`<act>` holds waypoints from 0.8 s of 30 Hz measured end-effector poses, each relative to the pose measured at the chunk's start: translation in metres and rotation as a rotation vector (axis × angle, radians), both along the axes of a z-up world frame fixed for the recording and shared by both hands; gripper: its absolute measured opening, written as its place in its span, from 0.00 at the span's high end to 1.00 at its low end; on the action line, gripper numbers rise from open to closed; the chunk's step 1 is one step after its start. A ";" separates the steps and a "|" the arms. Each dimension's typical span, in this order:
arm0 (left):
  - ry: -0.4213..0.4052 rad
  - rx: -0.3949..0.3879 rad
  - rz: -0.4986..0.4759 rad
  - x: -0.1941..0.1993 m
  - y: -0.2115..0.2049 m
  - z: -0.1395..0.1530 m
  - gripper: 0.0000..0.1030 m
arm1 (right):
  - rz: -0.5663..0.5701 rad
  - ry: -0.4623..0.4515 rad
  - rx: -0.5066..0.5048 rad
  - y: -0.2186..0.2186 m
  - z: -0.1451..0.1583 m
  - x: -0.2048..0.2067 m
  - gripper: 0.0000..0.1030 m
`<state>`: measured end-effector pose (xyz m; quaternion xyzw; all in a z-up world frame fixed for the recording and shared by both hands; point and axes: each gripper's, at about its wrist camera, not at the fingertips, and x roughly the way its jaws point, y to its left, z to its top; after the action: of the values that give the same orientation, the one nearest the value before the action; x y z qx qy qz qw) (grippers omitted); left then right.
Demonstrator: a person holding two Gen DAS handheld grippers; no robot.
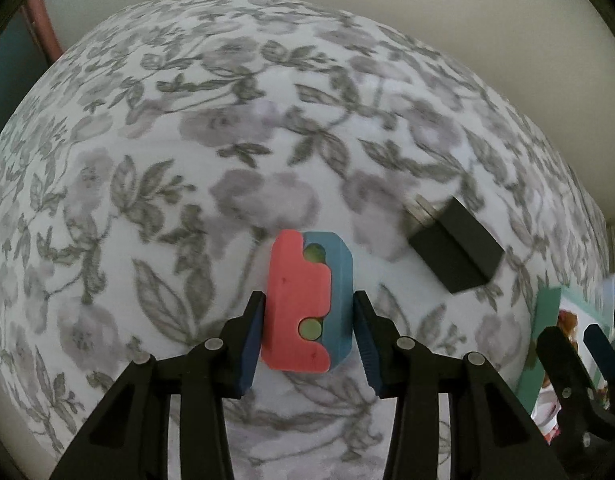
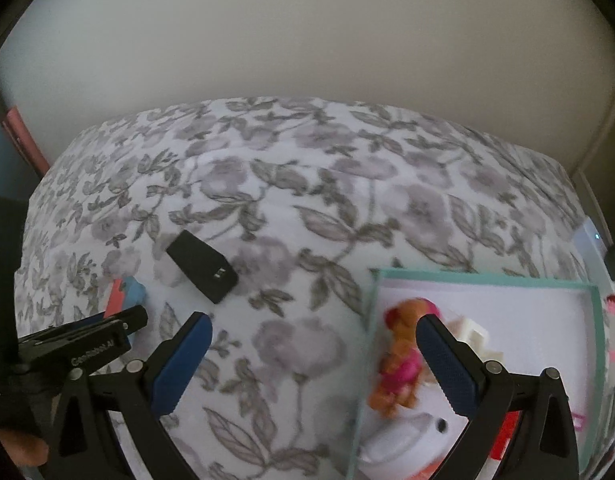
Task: Organize rigid objects
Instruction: 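Grasp the black charger with the right tool while the left holds the case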
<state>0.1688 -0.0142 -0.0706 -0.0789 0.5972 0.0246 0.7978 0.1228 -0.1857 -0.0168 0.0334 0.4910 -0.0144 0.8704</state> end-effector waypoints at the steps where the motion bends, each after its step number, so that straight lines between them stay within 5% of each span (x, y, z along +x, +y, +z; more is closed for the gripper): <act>1: -0.001 -0.003 0.007 0.002 0.005 0.000 0.56 | 0.008 -0.001 -0.001 0.004 -0.001 0.003 0.00; 16: -0.013 -0.046 0.112 -0.003 0.060 0.009 0.56 | 0.107 0.018 0.043 0.050 -0.022 0.038 0.00; 24: -0.003 -0.055 0.149 -0.008 0.072 0.007 0.56 | 0.127 0.037 0.063 0.065 -0.037 0.058 0.08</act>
<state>0.1610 0.0577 -0.0639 -0.1450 0.5890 0.0671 0.7921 0.1810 -0.1209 -0.0542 0.0290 0.5085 0.0557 0.8587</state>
